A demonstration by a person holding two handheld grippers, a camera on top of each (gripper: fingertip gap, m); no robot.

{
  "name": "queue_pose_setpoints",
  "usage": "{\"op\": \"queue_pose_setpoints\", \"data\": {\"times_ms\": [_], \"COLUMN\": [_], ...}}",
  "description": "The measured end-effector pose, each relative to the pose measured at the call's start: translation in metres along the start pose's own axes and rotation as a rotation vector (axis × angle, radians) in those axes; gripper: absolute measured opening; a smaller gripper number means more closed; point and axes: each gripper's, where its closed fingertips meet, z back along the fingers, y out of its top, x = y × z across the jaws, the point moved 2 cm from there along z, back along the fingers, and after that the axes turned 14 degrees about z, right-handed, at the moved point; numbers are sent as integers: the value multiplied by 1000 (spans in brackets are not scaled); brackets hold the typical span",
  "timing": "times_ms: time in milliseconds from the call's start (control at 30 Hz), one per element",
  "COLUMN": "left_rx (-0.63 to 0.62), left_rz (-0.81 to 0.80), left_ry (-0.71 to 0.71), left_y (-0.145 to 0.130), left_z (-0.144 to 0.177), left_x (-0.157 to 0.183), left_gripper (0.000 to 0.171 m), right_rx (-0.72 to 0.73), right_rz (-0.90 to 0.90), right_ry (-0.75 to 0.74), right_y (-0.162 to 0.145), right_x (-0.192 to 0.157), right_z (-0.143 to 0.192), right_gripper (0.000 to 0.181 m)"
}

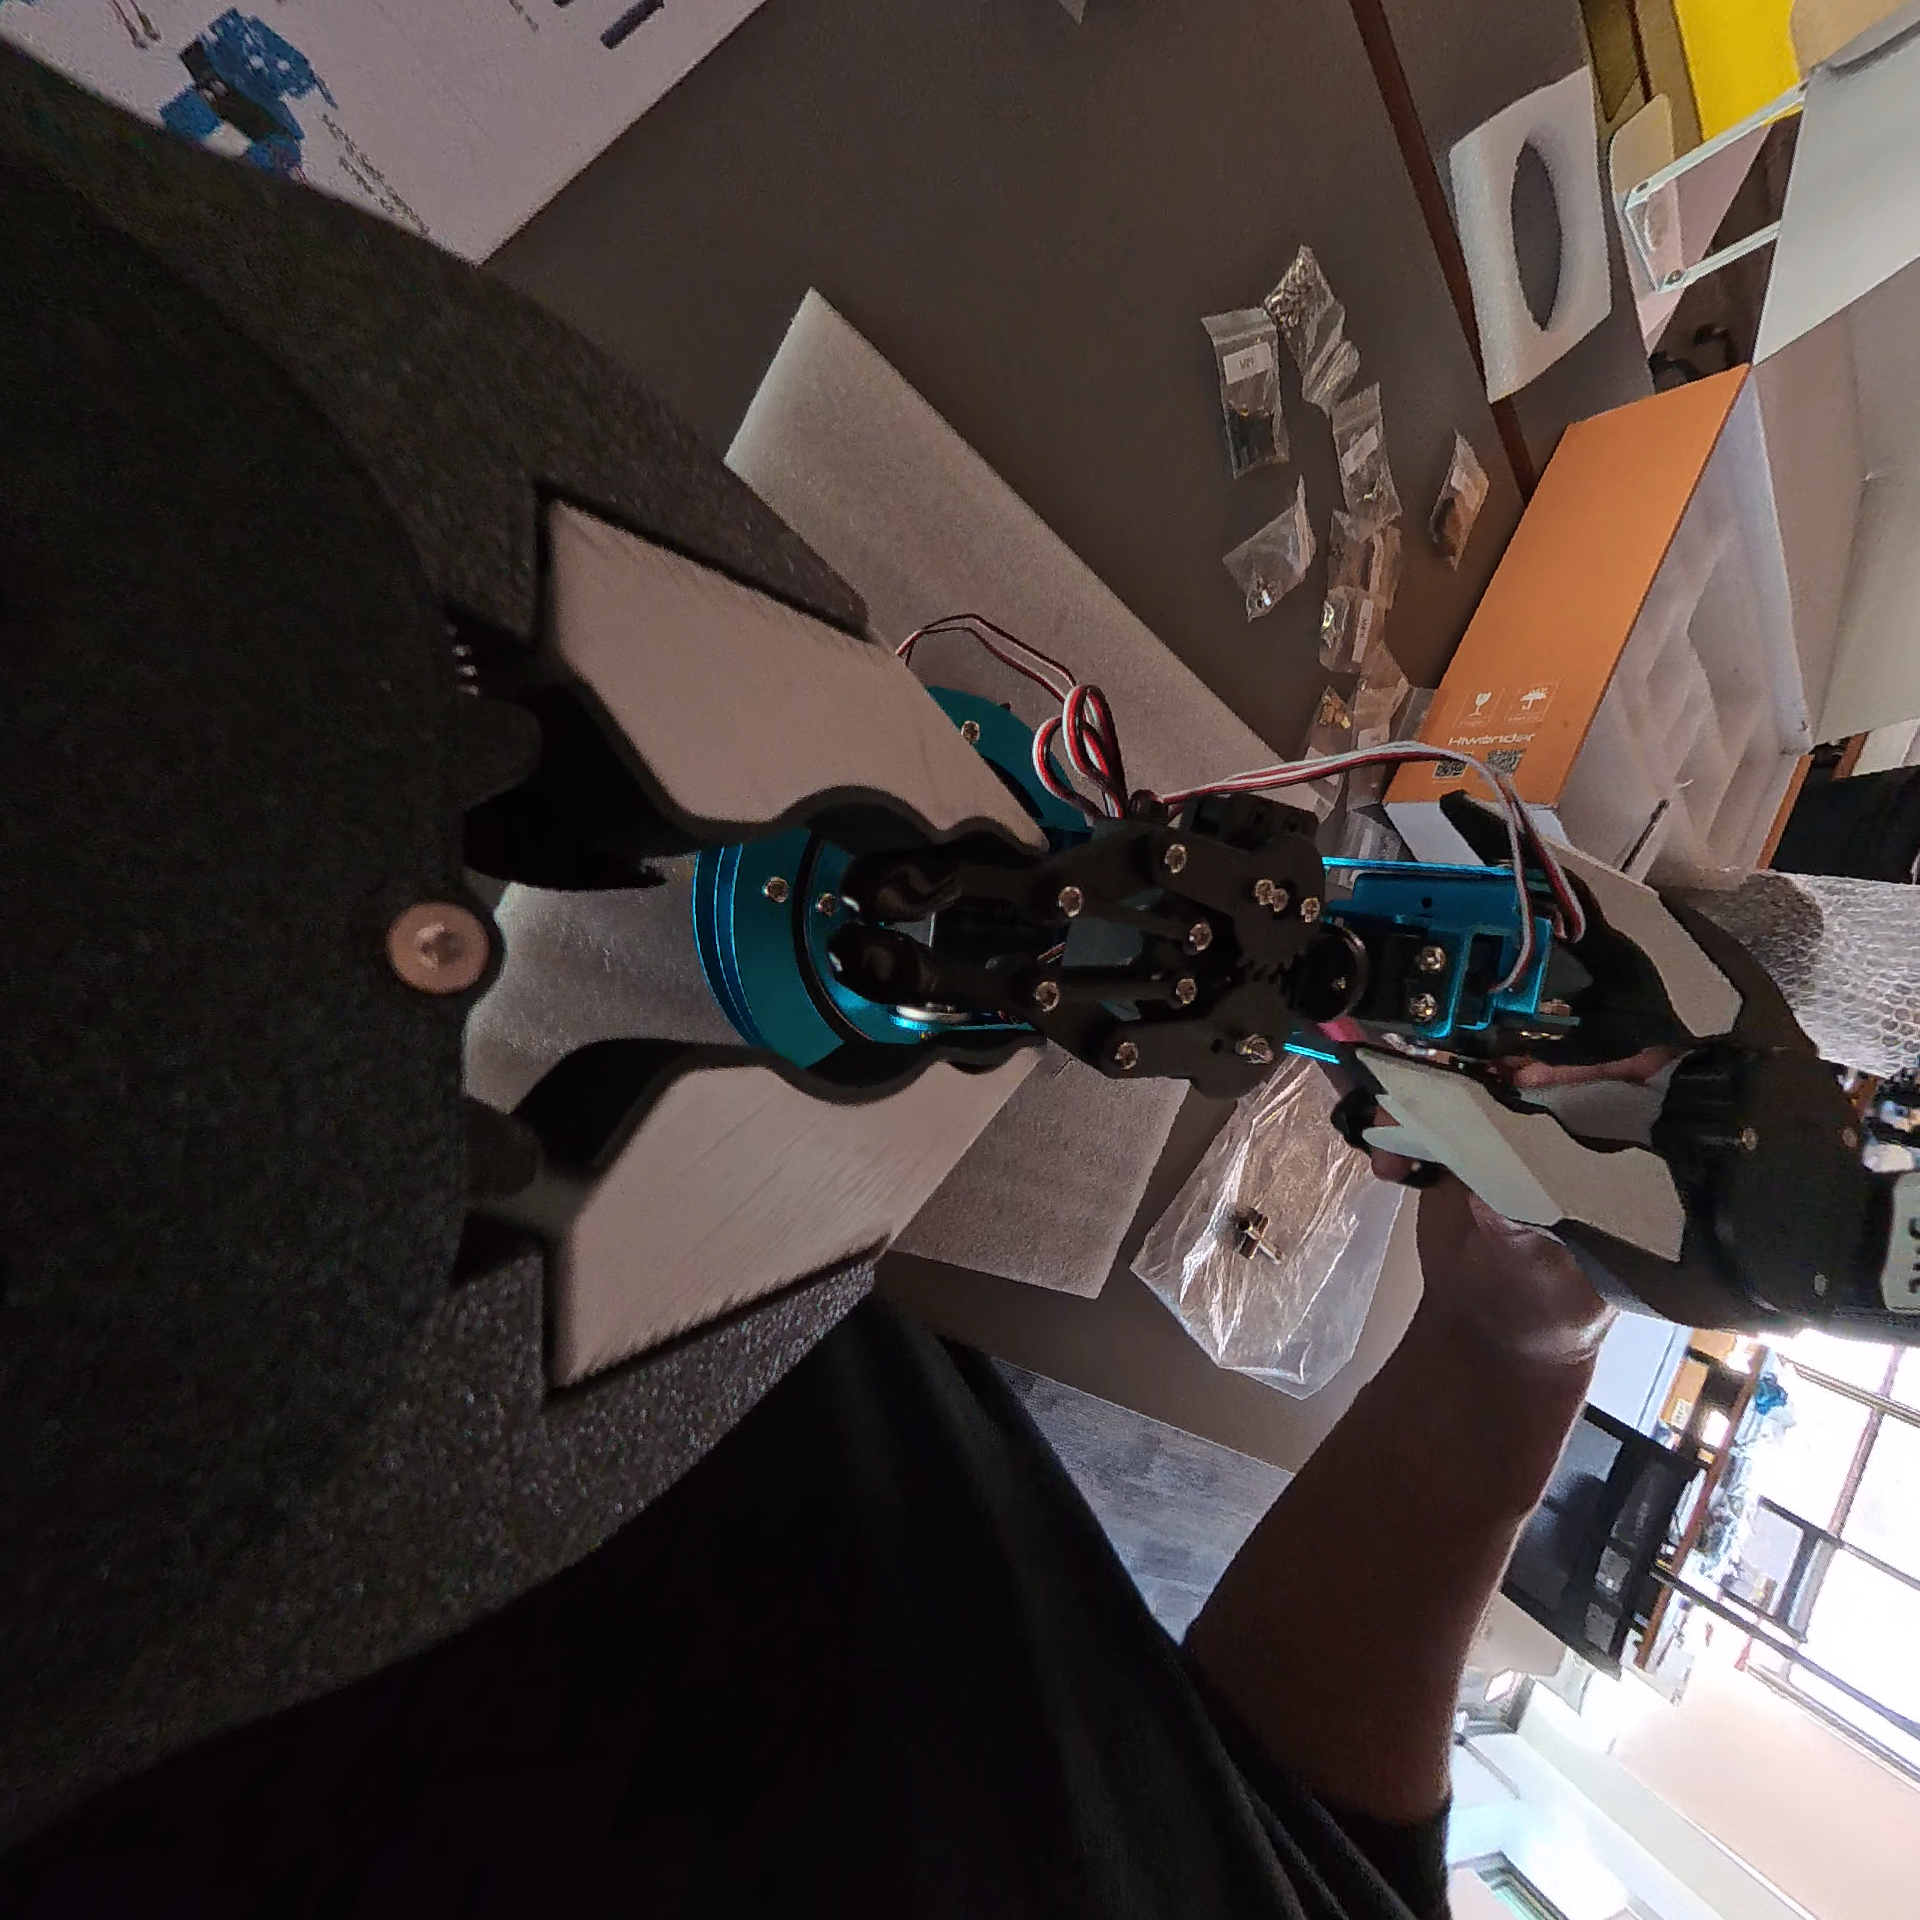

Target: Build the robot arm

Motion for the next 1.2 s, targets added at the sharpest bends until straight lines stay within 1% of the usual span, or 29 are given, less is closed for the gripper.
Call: {"op": "queue_pose_setpoints", "data": {"times_ms": [33,67,100,200,233,300,367,567,633,667,733,900,1200], "left_rx": [1,1,0,-6,-4,14,28,1,-7,-2,10,-2,-14], "left_rz": [6,11,14,18,19,9,3,-64,-83,-92,-113,-108,-28], "left_ry": [-3,-9,-13,-8,3,33,22,38,38,36,31,23,-22], "left_y": [0,0,0,0,2,5,8,13,15,17,20,21,20], "left_z": [0,-1,-1,-2,-2,-4,-7,-28,-35,-37,-40,-42,-41], "left_x": [0,0,0,0,-1,-3,0,0,0,1,3,3,3], "left_gripper": [31,31,31,32,37,54,68,93,93,89,67,66,66], "right_rx": [-4,-9,-18,-79,-79,-60,-53,-46,-42,-38,-33,-31,-37], "right_rz": [-3,8,21,28,21,3,-3,-13,-19,-23,-31,-42,-31], "right_ry": [-7,-10,-8,-87,-102,-108,-107,-100,-101,-101,-102,-107,-105], "right_y": [0,0,0,-2,-2,-1,-1,0,0,0,0,-1,-1], "right_x": [0,-1,-4,0,0,-1,-2,-2,-2,-2,-2,-1,-2], "right_z": [-1,-2,-4,-11,-12,-14,-13,-14,-14,-14,-14,-13,-13], "right_gripper": [71,74,82,76,76,76,76,76,76,76,76,76,75]}}
